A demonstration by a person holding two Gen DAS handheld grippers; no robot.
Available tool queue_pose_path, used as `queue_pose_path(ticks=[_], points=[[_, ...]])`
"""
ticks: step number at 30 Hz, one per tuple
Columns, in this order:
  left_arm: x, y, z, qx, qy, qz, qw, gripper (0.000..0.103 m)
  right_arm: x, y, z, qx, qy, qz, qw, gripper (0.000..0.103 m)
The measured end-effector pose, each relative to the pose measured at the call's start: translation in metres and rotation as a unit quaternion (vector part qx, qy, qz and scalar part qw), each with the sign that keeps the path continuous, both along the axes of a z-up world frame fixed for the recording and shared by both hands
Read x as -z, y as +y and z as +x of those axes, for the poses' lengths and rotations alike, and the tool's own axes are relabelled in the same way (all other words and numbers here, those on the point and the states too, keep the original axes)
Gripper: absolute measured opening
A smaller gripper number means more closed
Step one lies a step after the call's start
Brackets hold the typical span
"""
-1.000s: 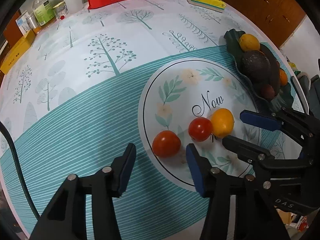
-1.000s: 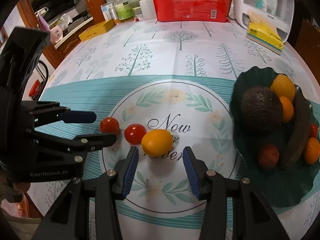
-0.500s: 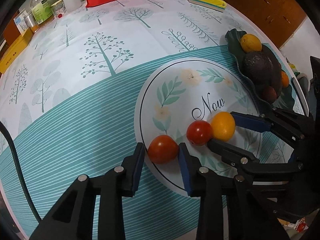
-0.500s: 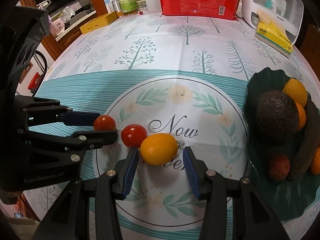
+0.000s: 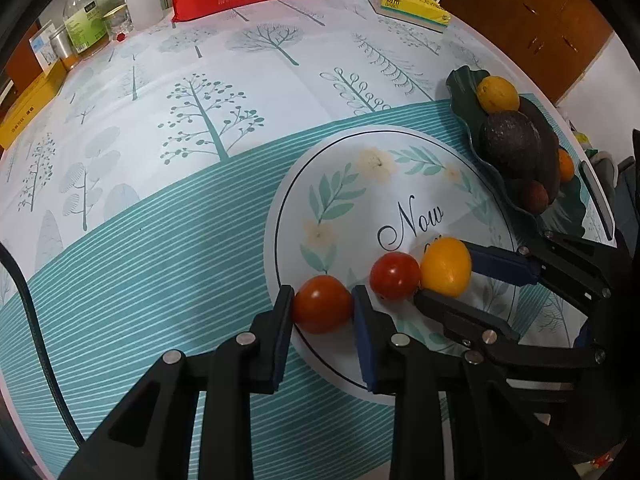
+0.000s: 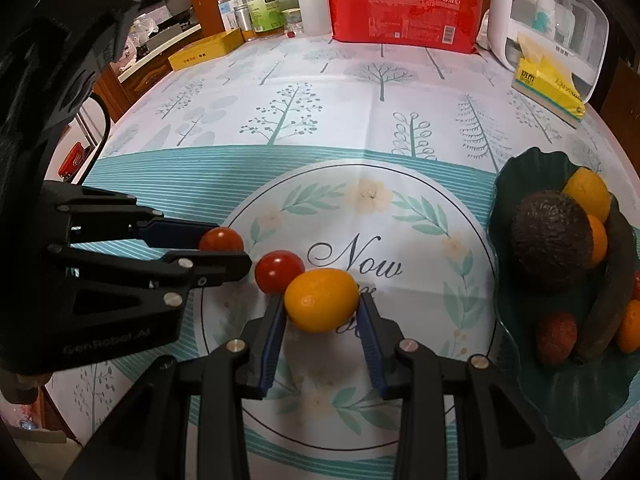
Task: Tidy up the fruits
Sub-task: 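Grasp a cherry tomato with the left tool while the right tool grasps the small yellow fruit, then carry cherry tomato and yellow fruit into the green bowl, open both tools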
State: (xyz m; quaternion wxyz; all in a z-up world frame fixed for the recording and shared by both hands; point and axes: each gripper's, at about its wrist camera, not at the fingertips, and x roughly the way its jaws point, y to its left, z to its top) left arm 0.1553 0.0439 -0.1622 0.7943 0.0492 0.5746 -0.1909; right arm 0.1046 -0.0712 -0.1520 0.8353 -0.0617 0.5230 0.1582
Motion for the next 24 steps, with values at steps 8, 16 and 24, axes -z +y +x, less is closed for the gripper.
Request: queue_pose_path(ticks=[8,16,24], points=[[-0.014,-0.001,-0.006,0.0,-0.015,-0.002,0.9999,0.027,-0.013,-0.002,-0.011,-0.002,-0.017,0.001,1.0,0.036],[-0.052,-0.014,-0.015,0.004,-0.036,-0.027,0.999,0.027,-0.036,-0.015,-0.024,0.008,-0.037,0.014,0.999,0.036],[-0.097,-0.054,-0.017,0.034,-0.068,-0.053,0.9957,0.027,-0.081,-0.052,-0.036,0.039,-0.08,0.031,0.996,0.036]])
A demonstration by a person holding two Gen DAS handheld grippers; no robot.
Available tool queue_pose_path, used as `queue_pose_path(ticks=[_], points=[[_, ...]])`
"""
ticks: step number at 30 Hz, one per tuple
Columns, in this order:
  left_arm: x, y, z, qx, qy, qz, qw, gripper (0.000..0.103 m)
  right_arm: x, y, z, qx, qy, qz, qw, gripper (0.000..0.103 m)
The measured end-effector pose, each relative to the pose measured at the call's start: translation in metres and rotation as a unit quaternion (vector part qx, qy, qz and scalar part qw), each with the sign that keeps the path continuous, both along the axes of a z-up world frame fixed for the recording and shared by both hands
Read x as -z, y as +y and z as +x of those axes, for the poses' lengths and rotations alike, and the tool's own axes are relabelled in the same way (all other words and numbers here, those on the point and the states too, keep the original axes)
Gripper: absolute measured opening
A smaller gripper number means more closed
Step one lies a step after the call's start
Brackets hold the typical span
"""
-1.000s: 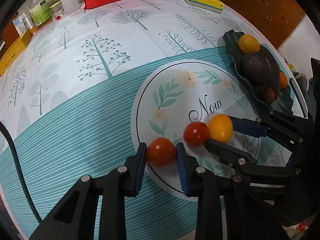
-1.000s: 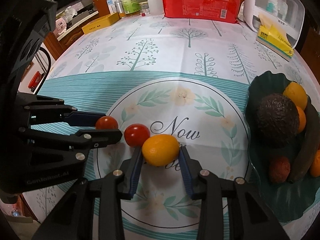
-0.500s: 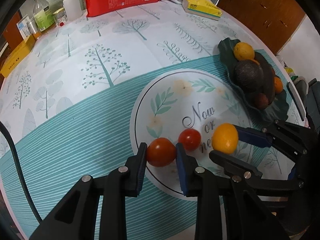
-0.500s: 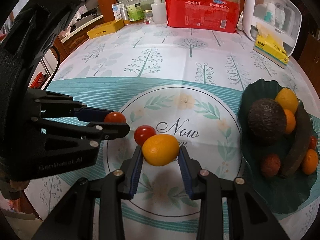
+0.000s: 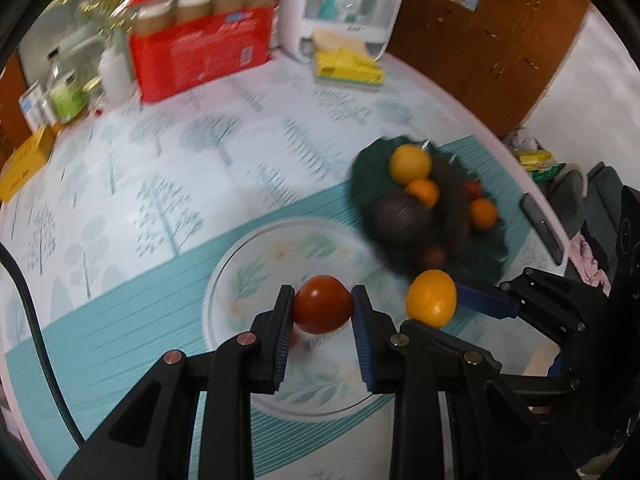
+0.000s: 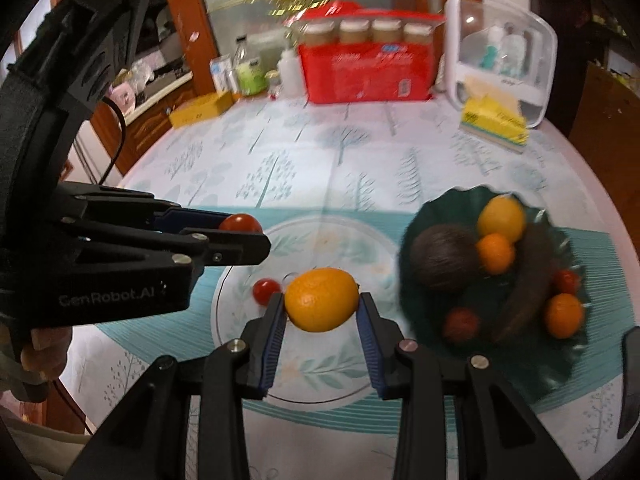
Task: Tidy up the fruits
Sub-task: 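Carry cherry tomato and yellow fruit into the green bowl, open both tools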
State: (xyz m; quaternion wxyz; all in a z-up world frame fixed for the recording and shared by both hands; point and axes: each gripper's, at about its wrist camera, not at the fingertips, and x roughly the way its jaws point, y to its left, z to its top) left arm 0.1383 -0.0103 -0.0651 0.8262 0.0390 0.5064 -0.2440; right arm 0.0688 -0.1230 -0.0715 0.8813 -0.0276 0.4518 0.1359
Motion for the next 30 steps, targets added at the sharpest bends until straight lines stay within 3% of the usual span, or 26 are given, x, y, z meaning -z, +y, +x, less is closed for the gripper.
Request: queue_pose_path(ticks=[6,13,20,30], points=[[-0.024,-0.049,0.013,0.031,-0.028,0.007,0.9991,0.027,-0.031,-0.037,-0.004,0.027,-0.035,0.003,0.999,0.036],[-0.032,-0.097,0.041,0.041,-0.038,0.012,0.9984,0.027,-0.043,-0.081,0.011,0.055,-0.049,-0.01,0.997,0.036],[-0.005,-0.137,0.087,0.018,-0.008,0.024,0.9995,0.027,-0.021,-0.119,0.038,0.068,-0.026,-0.021,0.997,0.036],[0.058,-0.164,0.124,-0.013,0.054,0.048,0.9973,0.027,0.026,-0.133,0.062,0.024,0.027,-0.035,0.999,0.036]])
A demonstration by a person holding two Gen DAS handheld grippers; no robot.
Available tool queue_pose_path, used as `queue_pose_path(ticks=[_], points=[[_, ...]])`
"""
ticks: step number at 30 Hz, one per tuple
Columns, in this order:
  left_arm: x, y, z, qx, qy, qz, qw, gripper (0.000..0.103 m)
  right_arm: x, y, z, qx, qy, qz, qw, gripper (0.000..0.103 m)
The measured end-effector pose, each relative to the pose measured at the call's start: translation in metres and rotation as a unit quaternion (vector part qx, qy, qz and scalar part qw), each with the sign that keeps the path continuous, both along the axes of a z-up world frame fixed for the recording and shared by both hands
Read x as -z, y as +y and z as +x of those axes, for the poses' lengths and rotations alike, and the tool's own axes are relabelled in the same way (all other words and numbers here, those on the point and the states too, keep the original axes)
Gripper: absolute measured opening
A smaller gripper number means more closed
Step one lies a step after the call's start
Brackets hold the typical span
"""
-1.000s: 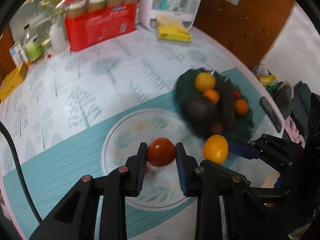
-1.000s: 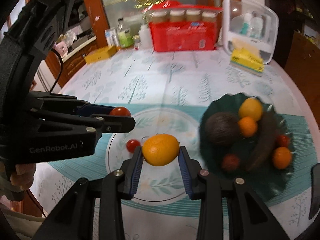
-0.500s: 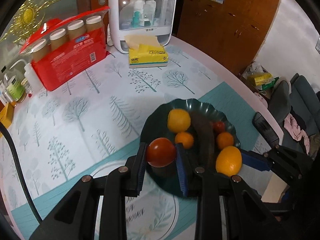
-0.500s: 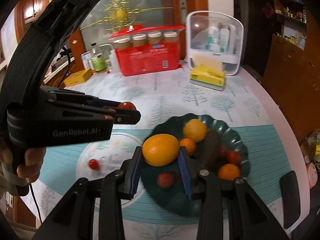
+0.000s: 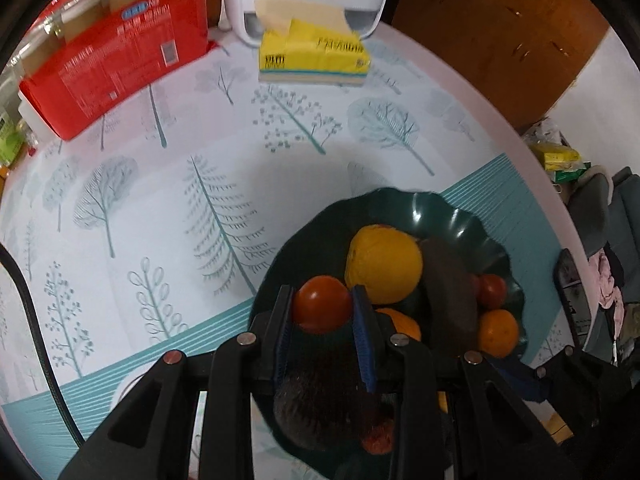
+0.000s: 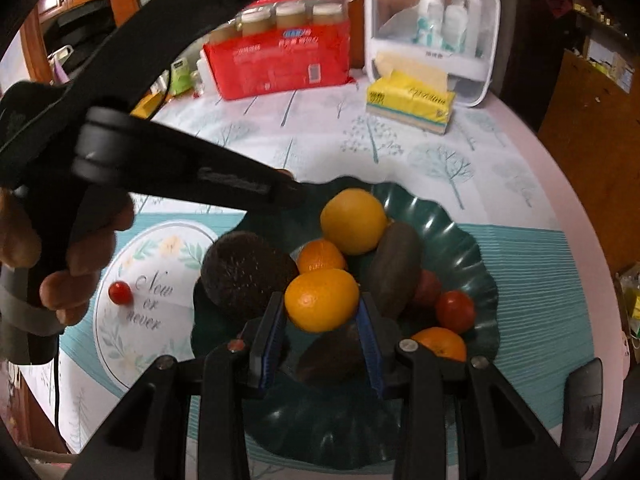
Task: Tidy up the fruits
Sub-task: 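Carry cherry tomato and yellow fruit into the green bowl, open both tools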
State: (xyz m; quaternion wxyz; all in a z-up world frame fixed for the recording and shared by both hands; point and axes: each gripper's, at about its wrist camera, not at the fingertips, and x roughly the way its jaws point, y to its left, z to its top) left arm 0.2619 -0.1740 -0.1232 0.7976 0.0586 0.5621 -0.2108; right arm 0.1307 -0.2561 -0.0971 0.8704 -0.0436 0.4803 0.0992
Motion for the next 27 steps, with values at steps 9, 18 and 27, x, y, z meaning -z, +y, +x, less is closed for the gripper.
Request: queue_pose_path(ticks=[9,18,27], points=[[0.023,-0.007,0.005,-0.011,0.02,0.017,0.9996,0.027,0.012,0.006,0.008,-0.039,0.001,-0.007,0.999,0.037],[0.027,-0.005,0.001,-0.011,0.021,0.032,0.9992,0.036,0.012,0.005,0.014,-0.043,0.013,0.001,0.999,0.039],[0.013,-0.002,-0.009,-0.01,-0.002,0.038,0.9992,0.058,0.005,0.005,0.011,-0.033,0.006,0.004,0.999,0.046]])
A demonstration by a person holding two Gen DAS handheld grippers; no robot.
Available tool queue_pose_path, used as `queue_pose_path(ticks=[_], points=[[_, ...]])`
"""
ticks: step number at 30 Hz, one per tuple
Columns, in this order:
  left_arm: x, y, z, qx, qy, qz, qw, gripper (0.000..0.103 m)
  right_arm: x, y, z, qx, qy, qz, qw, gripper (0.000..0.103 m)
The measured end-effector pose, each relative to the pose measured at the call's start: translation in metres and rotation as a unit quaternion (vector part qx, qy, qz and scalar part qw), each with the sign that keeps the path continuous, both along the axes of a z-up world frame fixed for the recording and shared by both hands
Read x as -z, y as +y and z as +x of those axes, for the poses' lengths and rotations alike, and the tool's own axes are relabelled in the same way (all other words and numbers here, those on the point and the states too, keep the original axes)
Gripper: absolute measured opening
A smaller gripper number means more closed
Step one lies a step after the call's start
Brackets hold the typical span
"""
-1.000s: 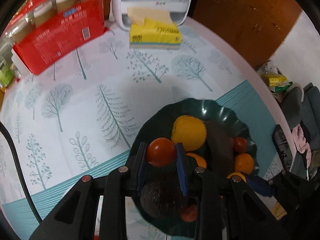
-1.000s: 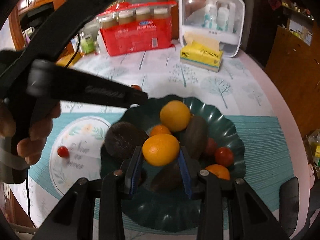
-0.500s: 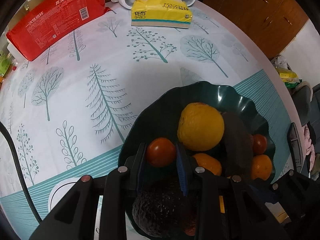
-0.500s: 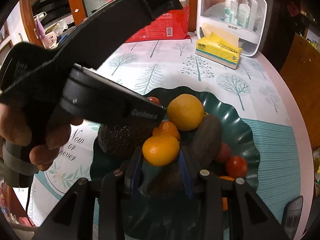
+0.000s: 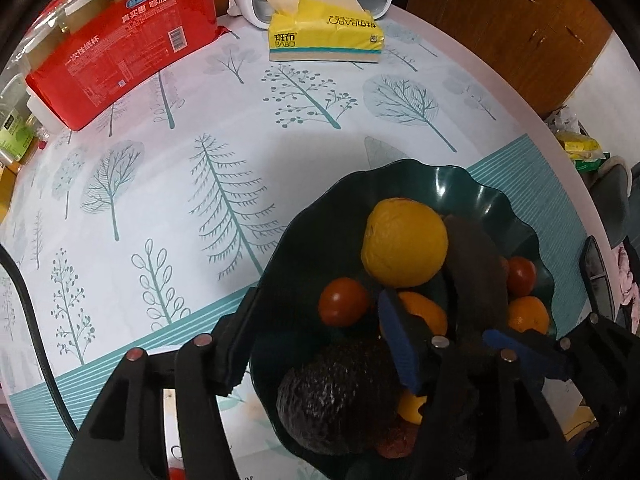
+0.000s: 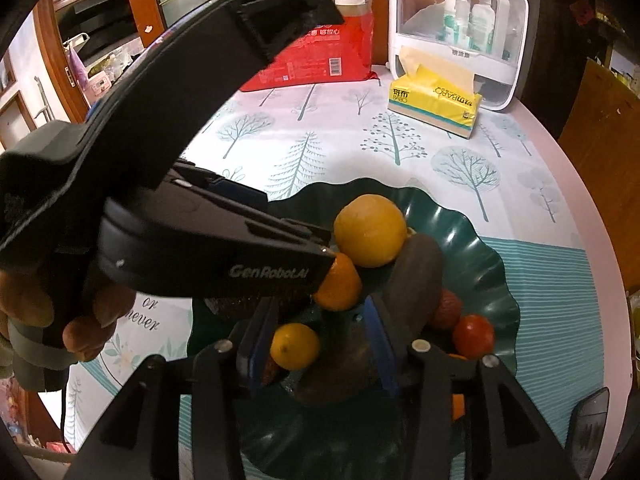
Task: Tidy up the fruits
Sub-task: 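Carry cherry tomato and yellow fruit into the green bowl, open both tools, then move the right tool back to the last cherry tomato on the plate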
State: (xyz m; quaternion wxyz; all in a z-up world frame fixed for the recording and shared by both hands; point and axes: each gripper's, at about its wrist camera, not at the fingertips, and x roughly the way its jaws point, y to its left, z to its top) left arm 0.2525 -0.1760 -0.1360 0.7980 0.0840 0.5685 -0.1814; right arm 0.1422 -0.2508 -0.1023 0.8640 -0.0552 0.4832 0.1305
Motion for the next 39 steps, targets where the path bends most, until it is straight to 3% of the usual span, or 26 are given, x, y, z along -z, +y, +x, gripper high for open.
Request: queue_pose_path(ticks=[13,27,39], points=[[-0.027,0.02,-0.021,-0.017,-0.019,-0.004,0.9997,0.082,-0.011,0.008,-0.009,0.006,-0.009,0.002,1.0,0.046],[-0.061,0.062,-0.057,-0.032,-0.043,-0.025,0.9983,0.082,-0.027,0.026,-0.029,0.022,-0.018,0.012,1.0,0.046],[-0.089,0.122,-0.088,-0.058,-0.078,-0.025,0.995,0.083,-0.046,0.072,-0.044,0.005,-0.037,0.025,0.999,0.046]])
